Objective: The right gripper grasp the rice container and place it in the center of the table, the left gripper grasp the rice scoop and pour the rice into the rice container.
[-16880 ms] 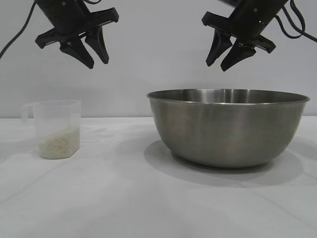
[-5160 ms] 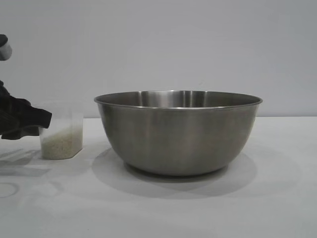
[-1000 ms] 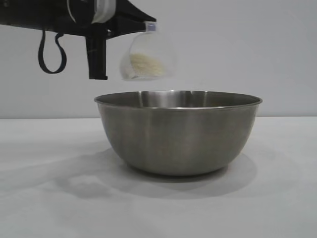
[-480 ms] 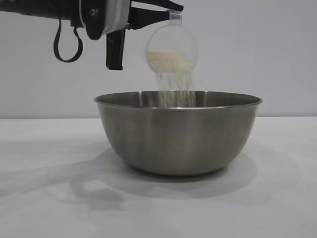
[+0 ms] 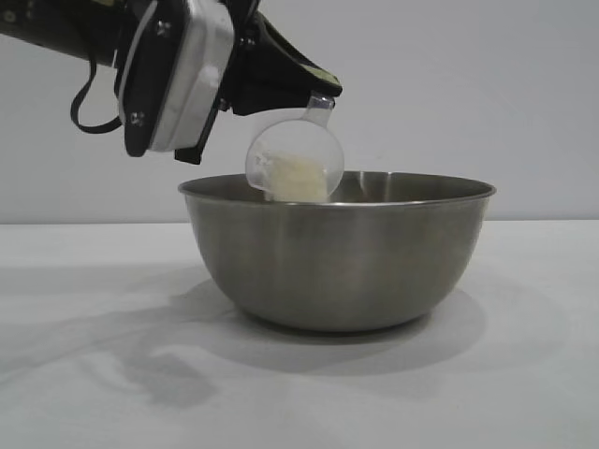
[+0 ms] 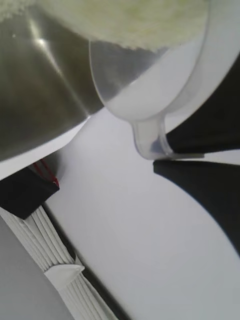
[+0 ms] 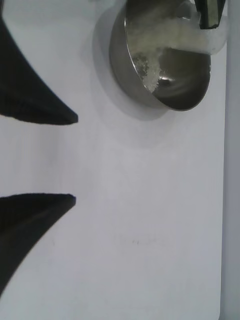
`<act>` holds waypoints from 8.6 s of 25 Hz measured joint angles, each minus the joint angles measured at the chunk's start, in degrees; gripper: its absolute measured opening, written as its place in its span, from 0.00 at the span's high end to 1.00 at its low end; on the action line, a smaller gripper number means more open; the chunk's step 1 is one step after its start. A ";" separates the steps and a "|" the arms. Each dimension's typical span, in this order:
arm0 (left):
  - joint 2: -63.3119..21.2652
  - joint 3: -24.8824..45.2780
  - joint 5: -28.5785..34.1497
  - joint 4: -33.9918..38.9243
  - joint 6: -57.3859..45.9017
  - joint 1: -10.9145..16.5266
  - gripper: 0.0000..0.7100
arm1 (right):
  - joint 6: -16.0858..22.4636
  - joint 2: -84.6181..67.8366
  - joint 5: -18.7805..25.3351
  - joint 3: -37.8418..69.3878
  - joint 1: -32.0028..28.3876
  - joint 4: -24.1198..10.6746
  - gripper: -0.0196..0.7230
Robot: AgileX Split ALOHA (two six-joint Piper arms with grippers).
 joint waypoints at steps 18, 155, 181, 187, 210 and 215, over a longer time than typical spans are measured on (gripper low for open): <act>0.00 -0.03 -2.03 -8.24 -14.69 -1.49 1.00 | 0.00 0.00 0.00 0.00 0.00 0.00 0.56; -97.78 25.65 84.26 -44.26 -109.71 27.52 0.77 | 0.00 0.00 0.00 0.00 0.00 0.00 0.56; -109.59 21.18 118.43 -53.32 -96.17 27.52 0.77 | 0.00 0.00 0.00 0.00 0.00 0.00 0.56; -109.59 21.18 118.43 -52.34 -97.24 27.52 0.77 | 0.00 0.00 0.00 0.00 0.00 0.00 0.56; -109.59 21.18 118.43 -52.34 -97.49 27.52 0.77 | 0.00 0.00 0.00 0.00 -4.23 0.00 0.56; -109.59 21.18 118.43 -52.34 -97.49 27.52 0.77 | 0.00 0.00 0.00 0.00 -12.41 0.00 0.56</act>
